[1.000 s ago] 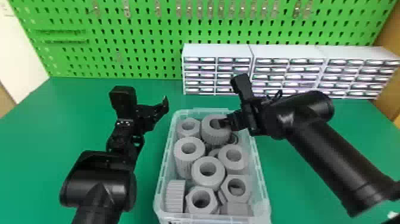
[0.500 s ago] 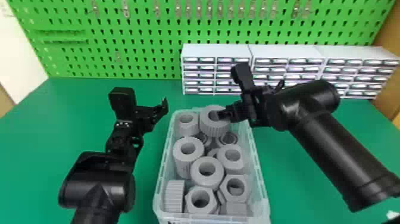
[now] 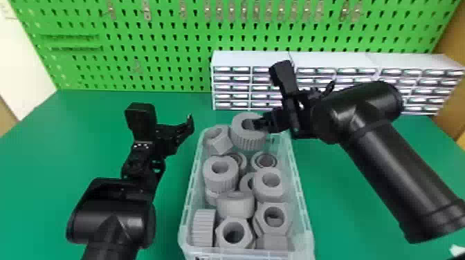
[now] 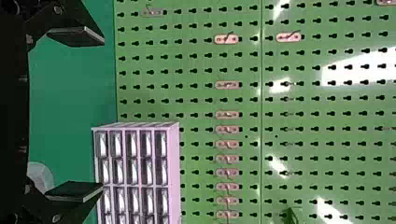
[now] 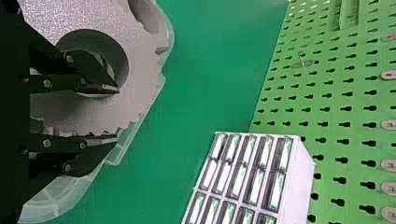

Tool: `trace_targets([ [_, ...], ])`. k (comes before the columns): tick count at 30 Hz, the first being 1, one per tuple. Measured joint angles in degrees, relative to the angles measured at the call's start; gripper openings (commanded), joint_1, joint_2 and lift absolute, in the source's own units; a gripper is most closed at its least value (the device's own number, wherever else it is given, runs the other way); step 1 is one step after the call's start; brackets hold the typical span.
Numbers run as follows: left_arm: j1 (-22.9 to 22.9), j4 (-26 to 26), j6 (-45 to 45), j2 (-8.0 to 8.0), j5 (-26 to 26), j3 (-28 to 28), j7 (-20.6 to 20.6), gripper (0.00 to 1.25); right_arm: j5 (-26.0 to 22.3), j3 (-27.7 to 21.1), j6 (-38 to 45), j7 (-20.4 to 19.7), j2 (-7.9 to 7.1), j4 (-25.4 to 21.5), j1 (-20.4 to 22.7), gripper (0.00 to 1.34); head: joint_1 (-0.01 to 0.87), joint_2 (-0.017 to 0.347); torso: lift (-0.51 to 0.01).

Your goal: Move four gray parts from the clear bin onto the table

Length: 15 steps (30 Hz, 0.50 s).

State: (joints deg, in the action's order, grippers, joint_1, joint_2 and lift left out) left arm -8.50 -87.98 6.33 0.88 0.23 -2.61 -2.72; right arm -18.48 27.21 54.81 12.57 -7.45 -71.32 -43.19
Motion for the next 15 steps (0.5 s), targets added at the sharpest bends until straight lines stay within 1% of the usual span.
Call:
trace_targets([
  [15,0.5,0.0,0.0,0.11,0.0,0.3,0.0,1.07,1.3,-1.6,3.2,0.0,-0.40,-3.8,0.6,0.29,0.693,0.072,-0.052],
])
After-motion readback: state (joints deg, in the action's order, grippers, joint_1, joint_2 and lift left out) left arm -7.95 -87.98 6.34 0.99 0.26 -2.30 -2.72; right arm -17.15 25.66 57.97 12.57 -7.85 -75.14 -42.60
